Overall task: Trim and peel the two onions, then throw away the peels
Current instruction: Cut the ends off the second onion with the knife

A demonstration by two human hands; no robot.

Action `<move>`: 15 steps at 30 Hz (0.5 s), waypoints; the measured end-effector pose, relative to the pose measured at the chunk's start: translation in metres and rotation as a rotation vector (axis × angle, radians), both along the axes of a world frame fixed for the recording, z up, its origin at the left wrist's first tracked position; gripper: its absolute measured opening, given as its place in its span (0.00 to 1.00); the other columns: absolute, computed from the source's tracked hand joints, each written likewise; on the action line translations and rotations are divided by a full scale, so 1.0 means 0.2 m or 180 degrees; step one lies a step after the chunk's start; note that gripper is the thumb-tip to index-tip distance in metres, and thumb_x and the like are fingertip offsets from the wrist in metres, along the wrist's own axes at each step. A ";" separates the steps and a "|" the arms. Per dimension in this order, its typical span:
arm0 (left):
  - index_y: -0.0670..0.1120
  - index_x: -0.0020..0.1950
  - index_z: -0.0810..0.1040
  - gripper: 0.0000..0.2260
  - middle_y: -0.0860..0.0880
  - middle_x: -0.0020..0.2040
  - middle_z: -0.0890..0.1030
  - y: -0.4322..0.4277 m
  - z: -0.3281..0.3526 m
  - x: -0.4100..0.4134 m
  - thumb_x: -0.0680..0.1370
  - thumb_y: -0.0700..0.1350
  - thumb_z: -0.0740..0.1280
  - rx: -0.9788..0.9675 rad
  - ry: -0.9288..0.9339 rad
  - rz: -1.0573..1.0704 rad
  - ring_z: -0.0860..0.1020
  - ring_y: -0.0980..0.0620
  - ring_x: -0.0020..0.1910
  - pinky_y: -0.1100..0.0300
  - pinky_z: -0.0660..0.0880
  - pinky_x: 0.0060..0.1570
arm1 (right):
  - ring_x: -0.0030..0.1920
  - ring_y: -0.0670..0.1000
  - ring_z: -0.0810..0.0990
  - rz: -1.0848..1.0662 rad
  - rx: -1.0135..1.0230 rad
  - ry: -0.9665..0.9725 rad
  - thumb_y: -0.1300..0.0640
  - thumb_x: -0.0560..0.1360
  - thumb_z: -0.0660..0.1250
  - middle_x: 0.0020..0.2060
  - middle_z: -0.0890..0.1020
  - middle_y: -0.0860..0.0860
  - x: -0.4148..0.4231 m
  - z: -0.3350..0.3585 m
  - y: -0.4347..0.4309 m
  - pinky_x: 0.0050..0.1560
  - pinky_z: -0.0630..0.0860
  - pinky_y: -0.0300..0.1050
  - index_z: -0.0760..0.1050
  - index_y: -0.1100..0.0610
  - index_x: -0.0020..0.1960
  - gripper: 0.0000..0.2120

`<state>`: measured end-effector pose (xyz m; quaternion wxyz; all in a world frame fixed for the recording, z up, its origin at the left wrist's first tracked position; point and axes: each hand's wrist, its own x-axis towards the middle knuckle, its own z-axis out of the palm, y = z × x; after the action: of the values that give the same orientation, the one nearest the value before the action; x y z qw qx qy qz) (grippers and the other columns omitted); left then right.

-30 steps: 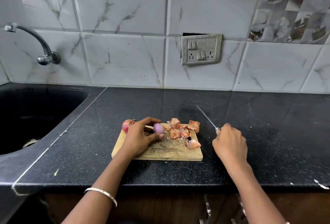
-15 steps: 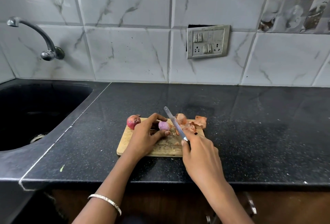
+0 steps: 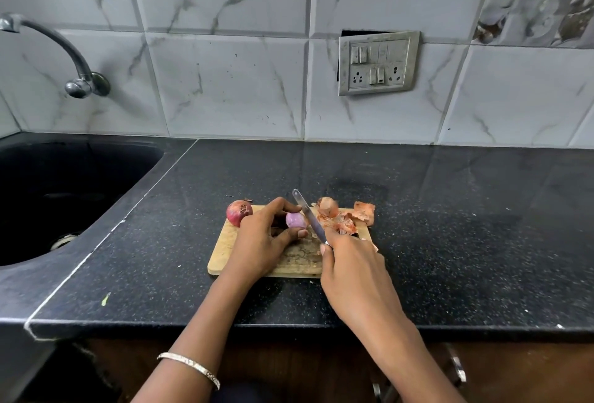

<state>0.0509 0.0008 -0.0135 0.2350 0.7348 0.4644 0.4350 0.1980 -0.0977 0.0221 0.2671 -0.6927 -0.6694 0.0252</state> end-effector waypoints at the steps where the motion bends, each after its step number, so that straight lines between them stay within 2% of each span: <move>1: 0.50 0.55 0.81 0.14 0.60 0.45 0.83 0.00 0.00 0.00 0.72 0.44 0.78 0.0000 -0.0006 0.0000 0.81 0.67 0.47 0.72 0.76 0.48 | 0.54 0.52 0.81 -0.0006 -0.0021 0.0030 0.53 0.84 0.56 0.53 0.82 0.49 -0.01 0.01 0.02 0.43 0.72 0.44 0.72 0.49 0.69 0.15; 6: 0.51 0.54 0.82 0.14 0.61 0.44 0.83 -0.01 0.00 0.01 0.71 0.41 0.79 -0.0001 -0.0098 0.0011 0.80 0.67 0.45 0.77 0.72 0.45 | 0.54 0.55 0.81 -0.0059 -0.0077 0.0005 0.58 0.83 0.58 0.52 0.82 0.51 -0.06 0.04 0.08 0.41 0.69 0.46 0.73 0.51 0.66 0.13; 11: 0.55 0.53 0.82 0.14 0.61 0.44 0.83 0.00 0.00 0.02 0.71 0.44 0.79 -0.0021 -0.0072 0.0100 0.82 0.65 0.44 0.71 0.76 0.47 | 0.56 0.55 0.81 -0.0076 -0.0083 -0.0131 0.57 0.83 0.59 0.55 0.81 0.51 -0.03 0.02 0.00 0.42 0.71 0.45 0.69 0.52 0.70 0.16; 15: 0.53 0.53 0.82 0.14 0.61 0.44 0.83 0.00 0.01 0.02 0.71 0.44 0.79 -0.0032 -0.0062 0.0100 0.82 0.65 0.45 0.74 0.74 0.46 | 0.56 0.54 0.81 -0.0142 -0.0069 -0.0142 0.57 0.83 0.59 0.55 0.80 0.51 -0.03 0.00 -0.04 0.42 0.70 0.43 0.69 0.52 0.71 0.17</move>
<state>0.0558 0.0009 -0.0122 0.2363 0.7219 0.4758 0.4434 0.1914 -0.1051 0.0230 0.2452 -0.7107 -0.6593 0.0111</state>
